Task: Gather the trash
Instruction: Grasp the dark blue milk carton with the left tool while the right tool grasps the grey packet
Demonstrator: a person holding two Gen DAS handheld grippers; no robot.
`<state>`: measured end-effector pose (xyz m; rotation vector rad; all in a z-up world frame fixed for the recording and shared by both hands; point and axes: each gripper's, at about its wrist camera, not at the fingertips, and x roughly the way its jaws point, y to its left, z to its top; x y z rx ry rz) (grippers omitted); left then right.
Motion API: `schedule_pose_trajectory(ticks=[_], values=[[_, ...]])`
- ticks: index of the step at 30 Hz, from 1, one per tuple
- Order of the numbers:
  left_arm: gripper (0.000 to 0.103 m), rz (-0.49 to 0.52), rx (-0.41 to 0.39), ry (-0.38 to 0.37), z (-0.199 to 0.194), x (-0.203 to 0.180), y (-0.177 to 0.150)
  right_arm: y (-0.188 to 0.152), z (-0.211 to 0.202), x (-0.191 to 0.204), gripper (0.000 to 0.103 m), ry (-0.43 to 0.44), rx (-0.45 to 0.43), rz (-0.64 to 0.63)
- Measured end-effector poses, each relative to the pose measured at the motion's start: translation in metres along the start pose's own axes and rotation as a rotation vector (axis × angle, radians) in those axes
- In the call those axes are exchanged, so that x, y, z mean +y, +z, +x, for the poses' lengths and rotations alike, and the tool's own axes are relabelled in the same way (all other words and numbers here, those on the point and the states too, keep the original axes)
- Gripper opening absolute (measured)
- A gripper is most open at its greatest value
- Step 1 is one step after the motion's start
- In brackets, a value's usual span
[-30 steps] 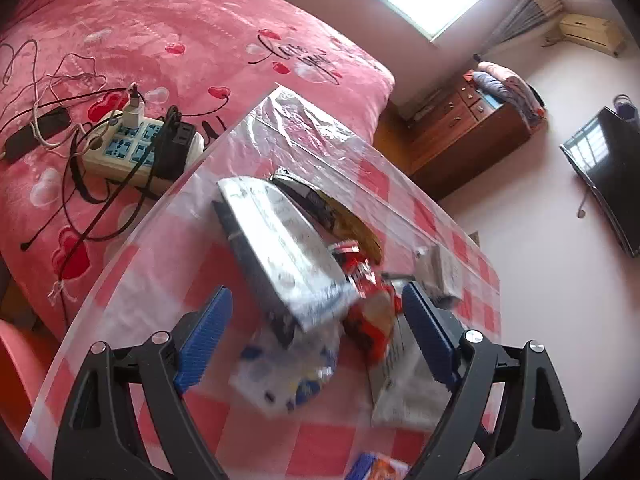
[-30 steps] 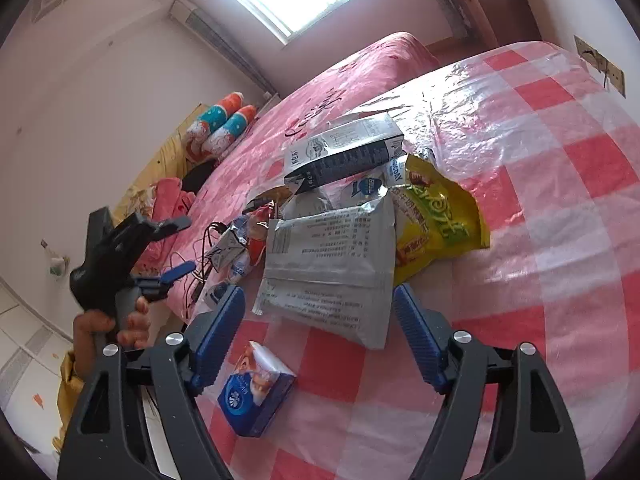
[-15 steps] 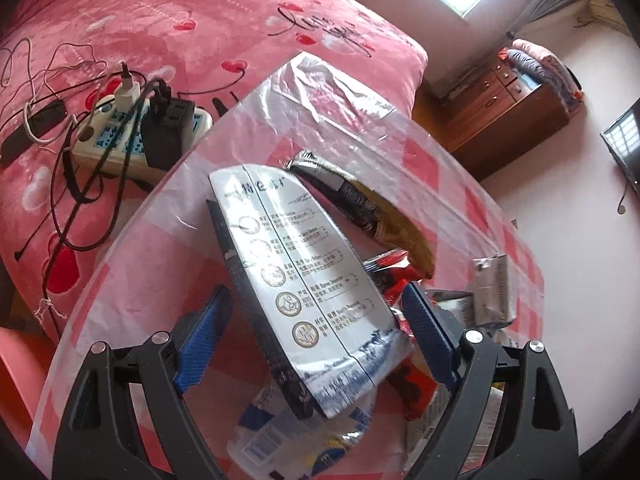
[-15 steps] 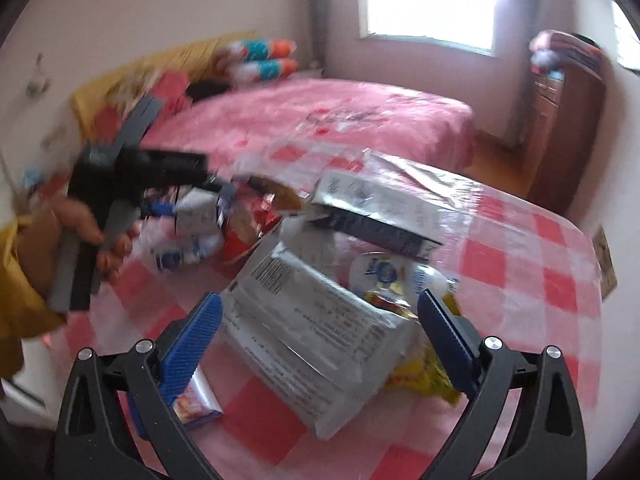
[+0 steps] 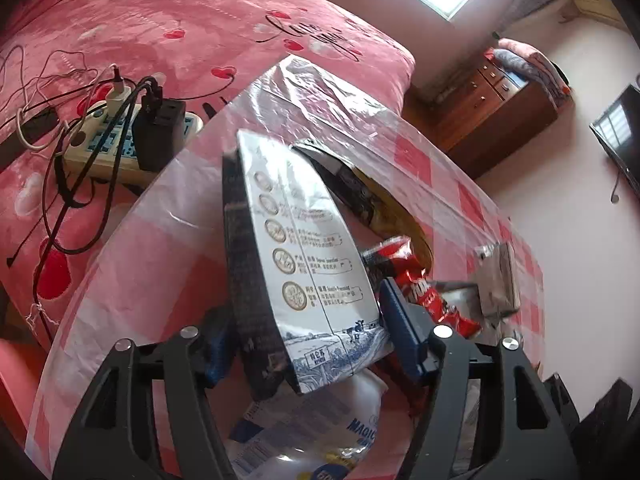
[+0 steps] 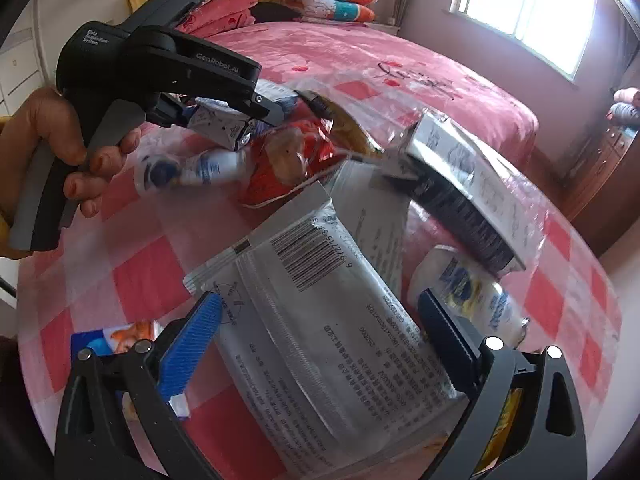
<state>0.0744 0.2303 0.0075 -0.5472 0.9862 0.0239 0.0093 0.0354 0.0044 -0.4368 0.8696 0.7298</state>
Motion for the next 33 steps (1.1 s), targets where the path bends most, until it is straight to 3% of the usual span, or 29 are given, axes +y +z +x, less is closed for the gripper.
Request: schedule_pose_trajectory(ticks=[19, 30, 32, 33], values=[[0.061, 0.061, -0.017, -0.155, -0.039, -0.003, -0.053, -0.055, -0.022, 0.006, 0.097, 0.042, 0.013, 0.122], [0.061, 0.065, -0.052, -0.229, -0.070, 0.002, -0.074, -0.066, -0.033, 0.013, 0.090, -0.041, -0.006, 0.225], [0.057, 0.071, -0.058, -0.239, -0.076, 0.004, -0.076, -0.070, -0.037, 0.015, 0.087, -0.054, -0.012, 0.248], [0.041, 0.072, -0.056, -0.241, -0.080, 0.006, -0.079, -0.072, -0.039, 0.016, 0.086, -0.063, -0.015, 0.256]])
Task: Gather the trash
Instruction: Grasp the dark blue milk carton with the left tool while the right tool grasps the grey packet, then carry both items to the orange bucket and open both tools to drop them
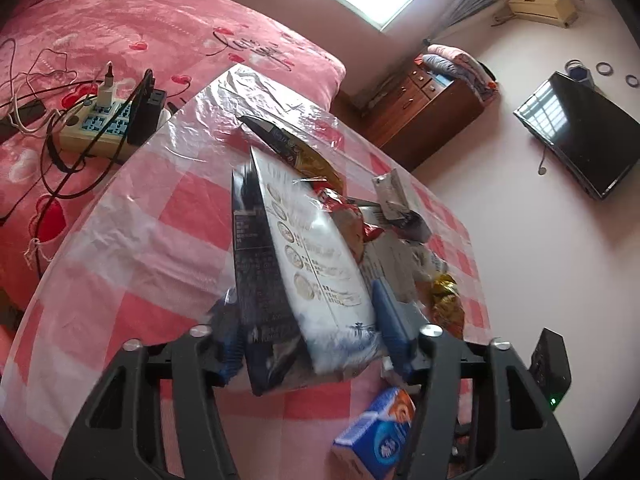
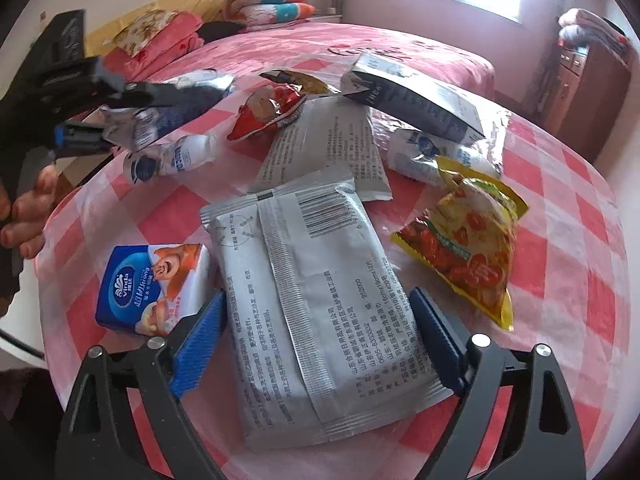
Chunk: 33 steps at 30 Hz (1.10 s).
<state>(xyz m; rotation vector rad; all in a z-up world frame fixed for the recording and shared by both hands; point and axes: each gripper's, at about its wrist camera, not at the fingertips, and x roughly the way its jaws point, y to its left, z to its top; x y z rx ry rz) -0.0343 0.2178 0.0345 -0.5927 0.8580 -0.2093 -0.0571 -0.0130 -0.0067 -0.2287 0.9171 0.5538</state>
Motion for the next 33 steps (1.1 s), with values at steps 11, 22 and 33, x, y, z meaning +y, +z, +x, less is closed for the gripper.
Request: schedule_pose_trajectory(ticks=[11, 22, 33], values=[[0.033, 0.061, 0.019, -0.025, -0.016, 0.005, -0.021, -0.018, -0.026, -0.001, 0.083, -0.072, -0.061, 0.143], [0.031, 0.047, -0.003, -0.086, -0.035, 0.014, -0.037, -0.033, -0.059, -0.005, 0.083, -0.027, -0.116, 0.300], [0.031, 0.006, -0.080, -0.091, -0.097, 0.044, -0.056, -0.010, -0.067, 0.042, 0.083, 0.163, -0.124, 0.316]])
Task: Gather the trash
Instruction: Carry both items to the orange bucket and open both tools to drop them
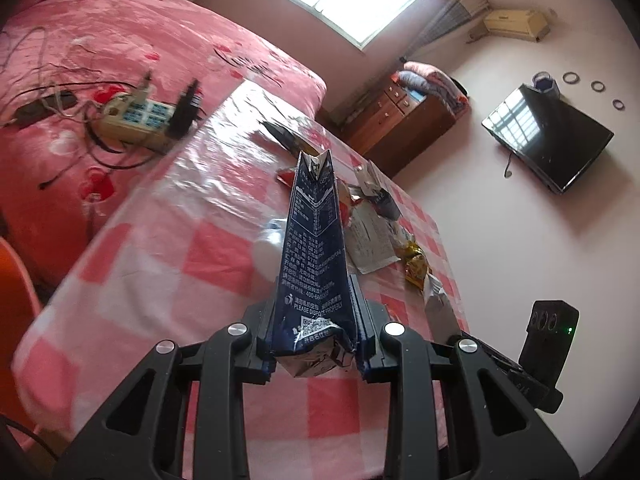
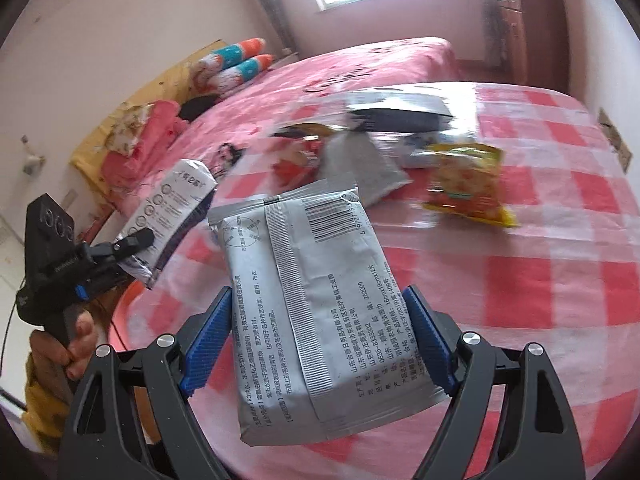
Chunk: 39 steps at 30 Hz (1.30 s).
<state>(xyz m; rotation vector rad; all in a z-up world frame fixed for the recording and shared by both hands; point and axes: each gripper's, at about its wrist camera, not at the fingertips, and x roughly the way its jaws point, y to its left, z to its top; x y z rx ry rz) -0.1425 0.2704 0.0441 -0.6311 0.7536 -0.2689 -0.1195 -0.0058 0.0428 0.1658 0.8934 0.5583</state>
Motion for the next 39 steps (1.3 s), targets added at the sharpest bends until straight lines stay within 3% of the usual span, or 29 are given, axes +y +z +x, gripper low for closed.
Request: schedule_pose_trajectory(ticks=[10, 20, 33, 36, 38, 39], values=[[0.031, -0.084, -0.106, 0.109, -0.072, 0.062, -0.008, 0.015, 0.038, 0.098, 0.083, 0.163, 0.069, -0.132], [0.031, -0.249, -0.211, 0.235, -0.141, 0.146, -0.028, 0.013, 0.103, 0.209, 0.083, 0.288, 0.182, -0.312], [0.032, -0.450, -0.278, 0.365, -0.172, 0.225, -0.055, -0.005, 0.181, 0.311, 0.084, 0.343, 0.285, -0.468], [0.032, -0.464, -0.270, 0.422, -0.170, 0.234, -0.058, -0.011, 0.197, 0.325, 0.090, 0.344, 0.303, -0.469], [0.037, -0.464, -0.258, 0.461, -0.167, 0.237, -0.060, -0.012, 0.206, 0.327, 0.092, 0.340, 0.323, -0.447], [0.048, -0.468, -0.252, 0.477, -0.165, 0.240, -0.061, -0.012, 0.208, 0.325, 0.092, 0.348, 0.335, -0.429]])
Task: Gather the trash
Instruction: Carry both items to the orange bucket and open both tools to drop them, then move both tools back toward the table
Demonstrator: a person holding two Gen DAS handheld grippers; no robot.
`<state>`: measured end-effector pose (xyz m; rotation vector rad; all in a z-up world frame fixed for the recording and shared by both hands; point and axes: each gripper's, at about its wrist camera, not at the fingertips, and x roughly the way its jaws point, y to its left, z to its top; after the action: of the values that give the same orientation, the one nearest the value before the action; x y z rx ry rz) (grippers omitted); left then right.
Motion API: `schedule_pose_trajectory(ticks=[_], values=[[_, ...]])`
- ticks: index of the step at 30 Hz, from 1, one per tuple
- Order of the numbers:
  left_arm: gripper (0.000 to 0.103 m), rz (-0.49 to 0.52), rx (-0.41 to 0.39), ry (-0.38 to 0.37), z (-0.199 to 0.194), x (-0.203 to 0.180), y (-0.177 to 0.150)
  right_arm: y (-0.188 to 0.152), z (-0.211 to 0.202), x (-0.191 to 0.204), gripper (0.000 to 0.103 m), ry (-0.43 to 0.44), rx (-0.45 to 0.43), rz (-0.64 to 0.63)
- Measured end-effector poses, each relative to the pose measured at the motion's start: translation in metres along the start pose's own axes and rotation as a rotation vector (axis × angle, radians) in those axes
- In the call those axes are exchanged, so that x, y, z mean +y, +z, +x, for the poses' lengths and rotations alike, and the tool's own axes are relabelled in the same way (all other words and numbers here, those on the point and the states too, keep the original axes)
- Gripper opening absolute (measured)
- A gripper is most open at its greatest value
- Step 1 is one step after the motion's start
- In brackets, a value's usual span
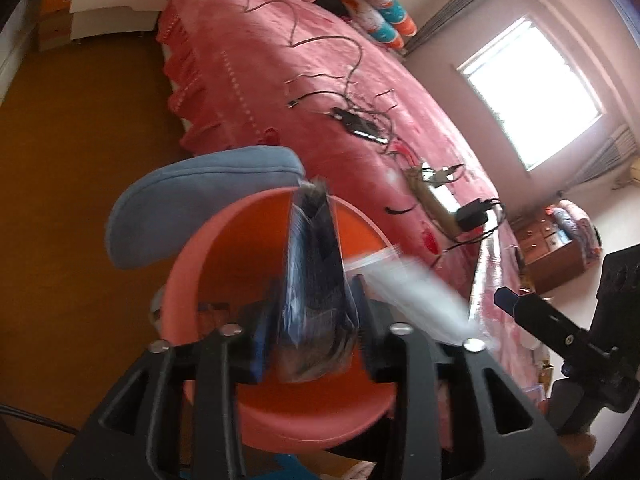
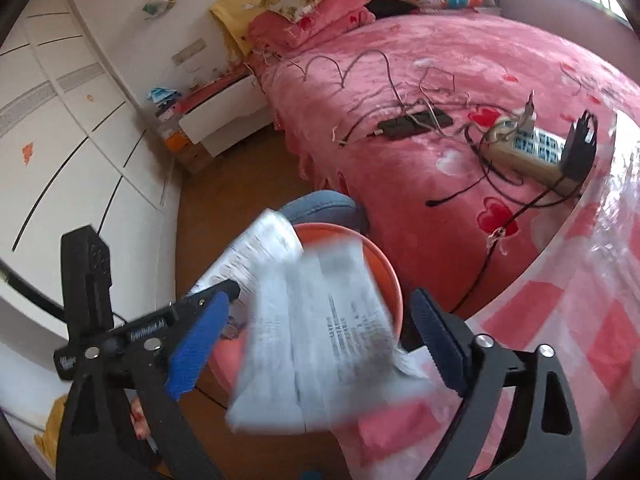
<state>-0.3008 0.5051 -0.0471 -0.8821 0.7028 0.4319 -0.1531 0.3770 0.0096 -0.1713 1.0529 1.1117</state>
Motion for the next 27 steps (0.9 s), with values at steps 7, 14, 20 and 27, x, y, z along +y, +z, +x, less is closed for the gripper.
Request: schedule_pose_trajectory(ticks=[7, 14, 20, 27], values=[[0.068, 0.097, -0.030, 0.125, 0.005, -0.016, -0.006, -0.018, -0.031, -0.013, 0.092, -0.082, -0.083, 0.006], [0.071, 0.271, -0.084, 0.243, 0.002, -0.061, -0.014, -0.040, -0.069, -0.029, 0.092, -0.186, -0.159, 0.013], [0.076, 0.400, -0.109, 0.271, -0.003, -0.110, -0.031, -0.057, -0.103, -0.050, 0.092, -0.225, -0.217, 0.045], [0.079, 0.526, -0.143, 0.263, -0.014, -0.165, -0.053, -0.080, -0.148, -0.076, 0.092, -0.276, -0.316, 0.094]])
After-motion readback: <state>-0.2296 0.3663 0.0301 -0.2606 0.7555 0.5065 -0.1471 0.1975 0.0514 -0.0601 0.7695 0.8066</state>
